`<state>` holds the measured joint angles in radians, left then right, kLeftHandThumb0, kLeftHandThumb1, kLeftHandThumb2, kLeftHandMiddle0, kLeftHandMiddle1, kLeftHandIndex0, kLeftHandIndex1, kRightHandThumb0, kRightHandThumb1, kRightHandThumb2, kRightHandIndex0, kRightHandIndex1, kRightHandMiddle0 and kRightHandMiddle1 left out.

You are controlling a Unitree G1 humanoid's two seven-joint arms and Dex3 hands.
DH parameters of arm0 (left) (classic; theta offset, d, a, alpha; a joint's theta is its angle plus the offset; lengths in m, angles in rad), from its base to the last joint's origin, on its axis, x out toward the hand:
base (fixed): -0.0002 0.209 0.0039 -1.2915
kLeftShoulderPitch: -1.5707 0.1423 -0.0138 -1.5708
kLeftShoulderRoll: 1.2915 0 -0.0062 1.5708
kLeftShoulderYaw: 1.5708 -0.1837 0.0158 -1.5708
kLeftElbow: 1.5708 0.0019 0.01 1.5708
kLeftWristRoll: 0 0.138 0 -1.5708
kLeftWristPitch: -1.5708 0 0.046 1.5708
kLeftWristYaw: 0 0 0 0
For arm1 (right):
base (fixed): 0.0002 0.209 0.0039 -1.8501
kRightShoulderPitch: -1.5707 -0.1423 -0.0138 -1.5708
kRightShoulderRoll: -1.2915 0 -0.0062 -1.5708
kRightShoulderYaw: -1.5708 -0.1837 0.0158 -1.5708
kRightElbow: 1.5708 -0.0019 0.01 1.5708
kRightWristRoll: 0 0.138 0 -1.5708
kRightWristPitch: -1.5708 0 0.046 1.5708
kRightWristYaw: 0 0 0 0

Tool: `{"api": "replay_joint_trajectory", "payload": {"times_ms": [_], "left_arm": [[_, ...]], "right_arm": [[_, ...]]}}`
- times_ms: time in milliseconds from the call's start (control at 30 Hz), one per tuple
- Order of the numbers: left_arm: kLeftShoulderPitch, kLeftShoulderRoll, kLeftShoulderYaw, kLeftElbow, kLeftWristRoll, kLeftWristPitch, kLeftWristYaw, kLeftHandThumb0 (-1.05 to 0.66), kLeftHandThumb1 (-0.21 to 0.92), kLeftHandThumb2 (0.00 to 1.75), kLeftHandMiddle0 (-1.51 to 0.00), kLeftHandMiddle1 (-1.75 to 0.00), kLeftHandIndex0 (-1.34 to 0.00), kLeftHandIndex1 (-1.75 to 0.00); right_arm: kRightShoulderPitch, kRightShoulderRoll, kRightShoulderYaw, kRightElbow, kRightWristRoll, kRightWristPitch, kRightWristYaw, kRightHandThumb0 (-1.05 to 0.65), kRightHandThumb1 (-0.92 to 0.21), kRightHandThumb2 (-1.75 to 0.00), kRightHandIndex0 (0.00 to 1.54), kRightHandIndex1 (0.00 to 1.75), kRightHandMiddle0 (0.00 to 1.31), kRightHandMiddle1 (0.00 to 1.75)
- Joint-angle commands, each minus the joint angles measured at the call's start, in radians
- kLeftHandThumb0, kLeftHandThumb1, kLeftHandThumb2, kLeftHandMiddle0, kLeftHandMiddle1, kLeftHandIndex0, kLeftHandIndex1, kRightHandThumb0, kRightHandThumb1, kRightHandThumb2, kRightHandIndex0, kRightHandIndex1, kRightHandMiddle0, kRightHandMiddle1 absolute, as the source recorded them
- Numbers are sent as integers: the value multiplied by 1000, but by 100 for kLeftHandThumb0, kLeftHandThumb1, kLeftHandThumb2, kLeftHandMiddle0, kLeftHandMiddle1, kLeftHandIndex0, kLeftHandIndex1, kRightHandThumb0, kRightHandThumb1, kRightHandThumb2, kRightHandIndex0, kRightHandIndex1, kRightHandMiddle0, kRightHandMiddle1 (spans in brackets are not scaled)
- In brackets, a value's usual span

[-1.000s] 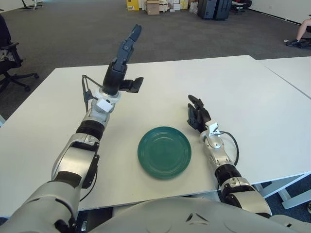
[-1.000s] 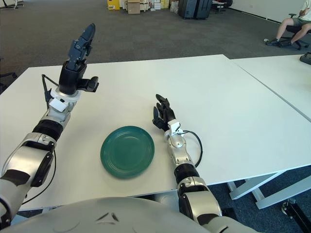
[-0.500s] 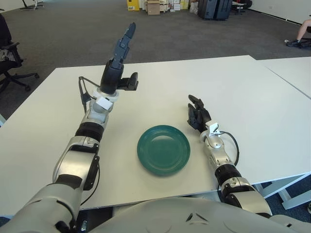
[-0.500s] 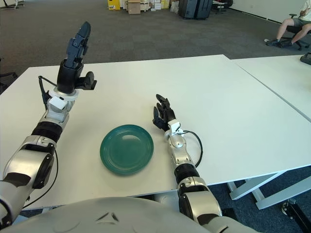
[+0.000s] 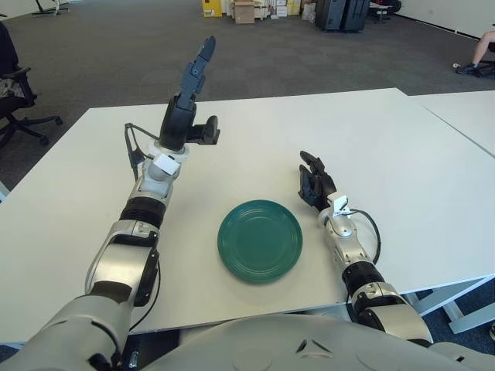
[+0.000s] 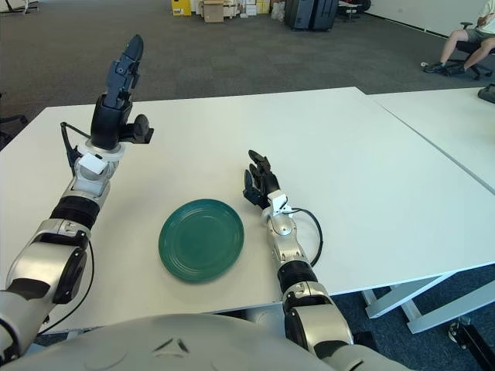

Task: Put the bottle into the plate.

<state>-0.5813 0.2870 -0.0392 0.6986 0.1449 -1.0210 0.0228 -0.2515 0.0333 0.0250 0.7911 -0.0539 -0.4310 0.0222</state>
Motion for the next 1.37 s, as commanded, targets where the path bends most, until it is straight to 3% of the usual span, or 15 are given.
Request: {"api": "replay_joint_trajectory", "payload": {"times_ms": [0, 733, 1333], "left_arm": [[2, -2, 13, -6, 14, 18, 3, -93, 92, 99, -5, -1, 0, -18], [20, -27, 46, -42, 55, 84, 61, -94, 92, 104, -4, -1, 0, -17], [28, -58, 71, -71, 57, 185, 105, -94, 92, 108, -6, -2, 0, -23]], "right_arm": [[42, 2, -2, 43, 3, 54, 1, -70, -92, -79, 23, 1, 0, 48], [38, -3, 2, 49, -8, 46, -9, -71, -92, -80, 23, 1, 0, 47], [29, -2, -3, 63, -4, 35, -14, -71, -92, -80, 24, 1, 0, 49]]}}
